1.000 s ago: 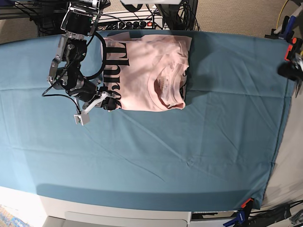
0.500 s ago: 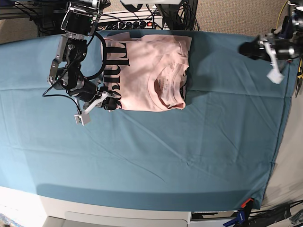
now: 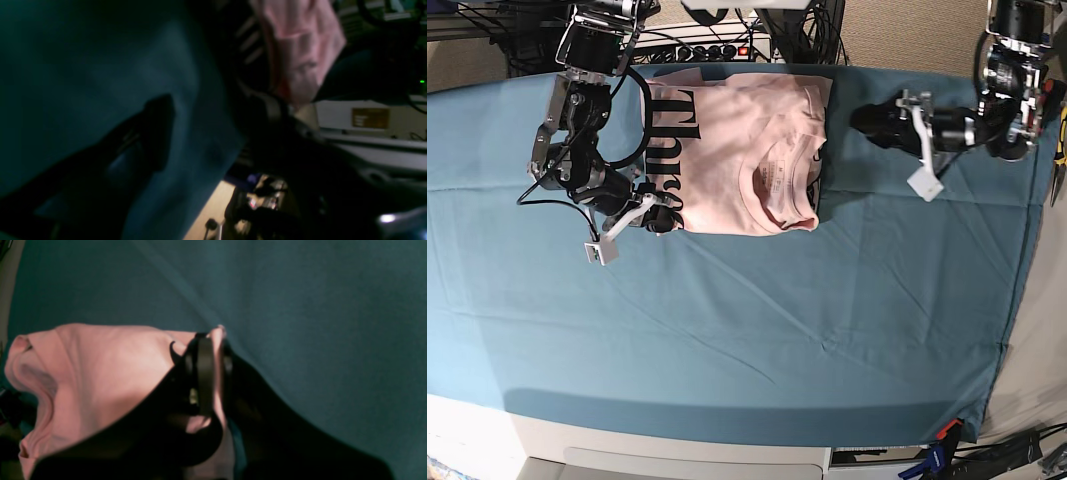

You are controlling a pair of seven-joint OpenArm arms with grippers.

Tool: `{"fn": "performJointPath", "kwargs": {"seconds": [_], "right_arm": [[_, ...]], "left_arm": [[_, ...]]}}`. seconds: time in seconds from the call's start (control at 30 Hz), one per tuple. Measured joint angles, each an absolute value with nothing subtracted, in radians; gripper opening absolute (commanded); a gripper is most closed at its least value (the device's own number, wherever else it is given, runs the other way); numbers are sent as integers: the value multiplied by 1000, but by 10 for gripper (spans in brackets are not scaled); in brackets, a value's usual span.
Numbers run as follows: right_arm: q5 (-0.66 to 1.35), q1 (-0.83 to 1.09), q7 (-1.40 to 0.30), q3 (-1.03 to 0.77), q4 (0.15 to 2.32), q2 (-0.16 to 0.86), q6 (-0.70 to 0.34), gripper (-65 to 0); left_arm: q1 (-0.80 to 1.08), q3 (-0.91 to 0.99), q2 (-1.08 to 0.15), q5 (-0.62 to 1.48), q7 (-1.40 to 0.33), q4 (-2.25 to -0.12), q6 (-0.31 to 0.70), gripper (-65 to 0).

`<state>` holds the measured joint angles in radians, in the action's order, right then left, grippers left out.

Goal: Fold the T-shirt properly
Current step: 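Move the left gripper to the shirt's opposite edge and grasp it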

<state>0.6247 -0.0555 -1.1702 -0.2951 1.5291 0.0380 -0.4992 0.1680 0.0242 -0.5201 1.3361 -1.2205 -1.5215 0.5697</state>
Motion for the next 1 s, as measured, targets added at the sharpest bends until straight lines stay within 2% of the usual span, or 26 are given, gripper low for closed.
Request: {"fn": "performJointPath", "kwargs": {"seconds": [0.17,0.5,0.7,1.0], "right_arm": [[625,-55,-1170,-294,1529,38,-499,-650],[625,-55,-1170,-294,1529,38,-499,-650],[625,-56,-1170,-294,1529,38,-499,-650],[625,-55,-1170,-294,1529,38,-499,-650]], "left_arm": [[166,-40,-495,1336,-1206,-1526,570,-292],[166,-44,-463,1328,-1206,-1526,566,-290],[166,-45,-459,1298,-1194,-1534,542,-193],[160,-51,-461,1230,-1176,-1586,524,-192]]}}
